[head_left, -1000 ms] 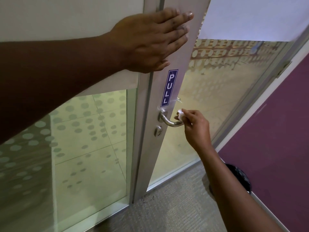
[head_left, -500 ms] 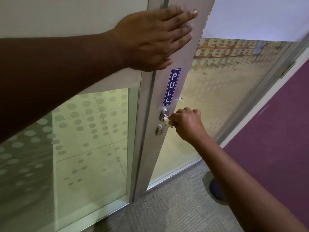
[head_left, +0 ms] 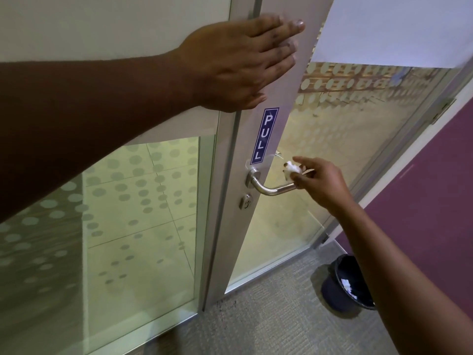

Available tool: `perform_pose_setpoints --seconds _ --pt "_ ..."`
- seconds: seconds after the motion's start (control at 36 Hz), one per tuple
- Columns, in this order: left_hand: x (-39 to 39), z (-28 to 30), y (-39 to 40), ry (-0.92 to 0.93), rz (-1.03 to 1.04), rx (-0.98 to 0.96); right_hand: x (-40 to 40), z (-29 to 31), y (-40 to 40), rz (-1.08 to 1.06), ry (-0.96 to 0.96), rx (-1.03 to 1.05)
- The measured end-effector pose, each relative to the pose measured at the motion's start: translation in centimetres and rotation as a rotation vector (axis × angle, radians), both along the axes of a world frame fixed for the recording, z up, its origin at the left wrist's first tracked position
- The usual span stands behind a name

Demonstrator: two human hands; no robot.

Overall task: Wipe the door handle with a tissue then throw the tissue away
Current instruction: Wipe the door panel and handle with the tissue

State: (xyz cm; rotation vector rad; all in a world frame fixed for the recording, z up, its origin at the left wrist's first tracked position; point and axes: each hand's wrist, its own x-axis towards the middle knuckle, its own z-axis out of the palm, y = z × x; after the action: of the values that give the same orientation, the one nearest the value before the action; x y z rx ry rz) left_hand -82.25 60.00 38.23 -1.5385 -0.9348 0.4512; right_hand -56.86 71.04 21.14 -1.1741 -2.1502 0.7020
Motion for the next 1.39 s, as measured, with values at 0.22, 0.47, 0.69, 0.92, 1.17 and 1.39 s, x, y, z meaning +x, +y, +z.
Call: perform_pose_setpoints --seconds 0.22,0.47,0.69,0.92,1.17,1.39 --pt "-0.1 0.1 -0.1 -0.026 -0.007 -0.003 -0.6 -1.1 -0.5 -0.033 -0.298 0.380" --pt "0.0 0.0 0.1 -0.026 -0.003 -0.013 0.1 -1.3 -1.0 0.242 -0.554 0.408" --pt "-0.1 -0.2 0.0 0.016 -0.002 0.021 0.0 -2.1 -1.7 0.026 -0.234 0.334" --pt "-0.2 -0.1 0.1 -0.006 -0.016 0.000 -0.2 -4.5 -2.1 -0.019 -0.217 0.453" --pt "-0.2 -0.1 0.2 -0.006 -0.028 0.007 -0.1 -4.3 -1.7 0.044 -0.334 0.592" --pt "-0.1 -0.1 0.1 -0.006 -0.028 0.002 -0.8 -4.2 -1.6 0.090 -0.344 0.591"
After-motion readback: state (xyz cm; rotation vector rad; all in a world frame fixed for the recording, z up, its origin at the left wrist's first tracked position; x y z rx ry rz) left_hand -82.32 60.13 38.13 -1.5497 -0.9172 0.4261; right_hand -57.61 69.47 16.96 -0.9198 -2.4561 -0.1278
